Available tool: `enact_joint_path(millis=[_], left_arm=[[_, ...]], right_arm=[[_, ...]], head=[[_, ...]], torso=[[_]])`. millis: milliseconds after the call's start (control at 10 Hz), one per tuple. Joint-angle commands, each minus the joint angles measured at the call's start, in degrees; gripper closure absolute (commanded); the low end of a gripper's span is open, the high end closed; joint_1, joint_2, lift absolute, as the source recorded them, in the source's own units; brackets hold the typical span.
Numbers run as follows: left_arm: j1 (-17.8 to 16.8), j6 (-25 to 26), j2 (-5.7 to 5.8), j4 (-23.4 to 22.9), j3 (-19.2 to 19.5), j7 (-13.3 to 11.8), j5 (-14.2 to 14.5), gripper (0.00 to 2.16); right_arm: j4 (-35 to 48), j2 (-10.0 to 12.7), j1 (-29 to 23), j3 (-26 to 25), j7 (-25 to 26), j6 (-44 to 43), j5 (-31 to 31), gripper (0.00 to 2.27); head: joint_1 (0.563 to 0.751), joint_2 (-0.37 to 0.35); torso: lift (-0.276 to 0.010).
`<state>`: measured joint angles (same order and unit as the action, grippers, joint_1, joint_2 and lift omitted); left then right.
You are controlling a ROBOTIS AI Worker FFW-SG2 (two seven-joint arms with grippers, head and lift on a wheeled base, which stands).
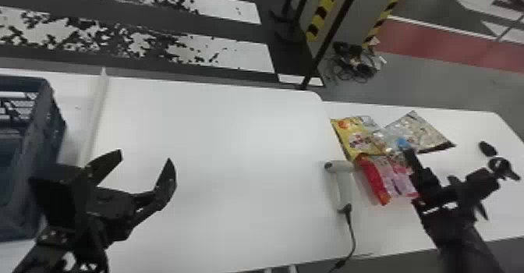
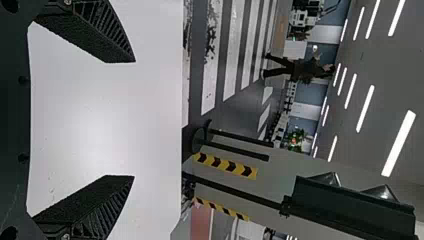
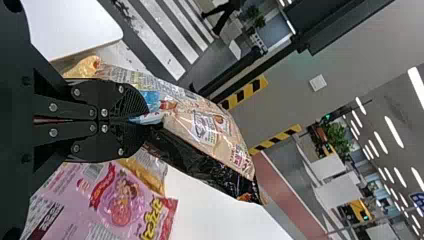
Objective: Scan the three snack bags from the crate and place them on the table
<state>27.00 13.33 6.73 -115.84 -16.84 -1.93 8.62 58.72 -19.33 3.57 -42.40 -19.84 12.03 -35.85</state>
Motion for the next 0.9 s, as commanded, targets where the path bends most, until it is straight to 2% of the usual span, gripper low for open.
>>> enact_joint_path(millis=[0,200,300,400,500,600,700,800], left_arm=[[-0.02,-0.01,0.39,0.18,0.06,0.0,0.44,0.03],[-0.02,-0.36,0.48,0.35,-0.12,-0.27,0.44,0.03],[-0.1,-0.36,0.57,0.35,-0.12,-0.35,0.52,0.03],[-0.1,-0.36,0.57,0.35,-0.21,-0.35,0.52,0.03],[-0.1,-0.36,0.57,0.44,-0.21,-0.44,0.52,0.03],[-0.1,-0.36,0.57,0.44,-0.3,-0.44,0.44,0.03],[-0.1,-0.36,0.57,0.44,-0.3,-0.44,0.44,0.03],[-0.1,-0.36,0.57,0.44,-0.3,-0.53,0.44,0.03]], right_arm=[[-3.61,-1.06,1.0,0.03,0.85,-0.47,0.08,2.14],[-5.81,-1.41,1.62,0.47,1.29,-0.29,1.22,2.08],[-5.99,-1.41,1.7,0.65,1.82,0.06,1.58,1.94],[-6.25,-1.41,1.7,1.17,3.05,-0.12,1.75,1.71],[-6.25,-1.32,1.62,1.97,3.05,-0.29,3.42,1.2],[-6.25,-1.23,1.53,2.41,3.67,-0.29,3.77,0.34],[-6.25,-1.32,1.44,2.49,4.37,-0.29,3.6,0.03],[-6.25,-1.32,1.35,2.49,4.37,-0.47,3.6,0.03]], head=[[0.695,-0.35],[0.695,-0.35],[0.695,-0.35],[0.695,-0.35],[0.695,-0.35],[0.695,-0.35],[0.695,-0.35],[0.695,-0.35]], torso=[[-0.062],[-0.062],[-0.062],[-0.062],[-0.062],[-0.062],[-0.062],[-0.062]])
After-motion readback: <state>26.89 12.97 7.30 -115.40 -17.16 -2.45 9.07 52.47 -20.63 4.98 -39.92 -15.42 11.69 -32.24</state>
